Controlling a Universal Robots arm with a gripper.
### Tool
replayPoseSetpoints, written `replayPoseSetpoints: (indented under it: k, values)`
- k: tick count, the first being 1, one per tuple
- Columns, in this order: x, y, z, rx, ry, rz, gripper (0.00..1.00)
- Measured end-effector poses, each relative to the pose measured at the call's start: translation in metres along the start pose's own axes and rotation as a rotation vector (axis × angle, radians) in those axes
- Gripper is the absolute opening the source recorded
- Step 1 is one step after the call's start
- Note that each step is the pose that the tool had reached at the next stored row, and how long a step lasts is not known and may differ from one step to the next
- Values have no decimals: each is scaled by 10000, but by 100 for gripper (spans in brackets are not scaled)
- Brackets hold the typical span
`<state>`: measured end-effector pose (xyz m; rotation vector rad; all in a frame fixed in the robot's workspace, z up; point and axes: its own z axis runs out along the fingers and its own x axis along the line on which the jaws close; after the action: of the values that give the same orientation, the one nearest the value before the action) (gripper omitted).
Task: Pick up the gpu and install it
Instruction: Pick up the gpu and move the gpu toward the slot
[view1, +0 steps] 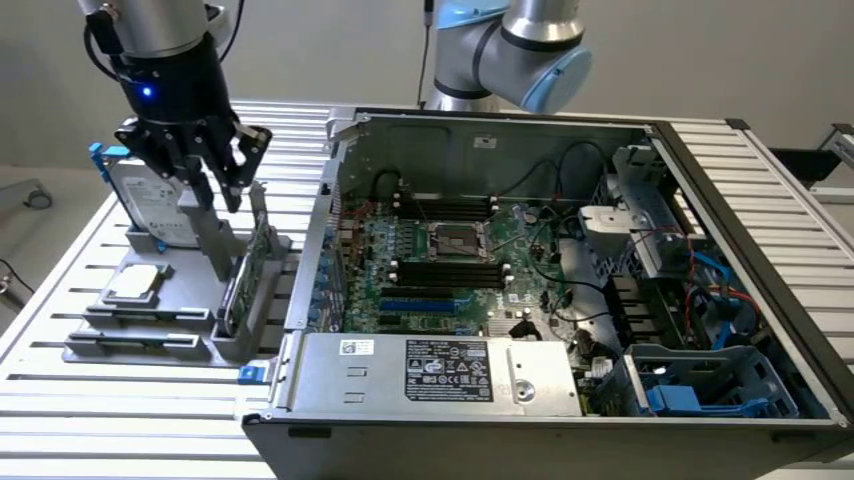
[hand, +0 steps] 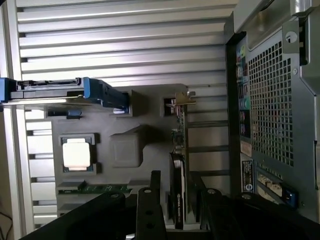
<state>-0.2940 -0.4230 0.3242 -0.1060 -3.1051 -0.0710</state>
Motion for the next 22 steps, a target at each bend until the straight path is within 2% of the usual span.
replayPoseSetpoints:
  k: [10,18,22]
  values:
    - [-12,-54,180,2,1,-27,36]
    - [-67,-90,319,56,3,-136,36]
    - [-79,-109,391,61,3,-149,36]
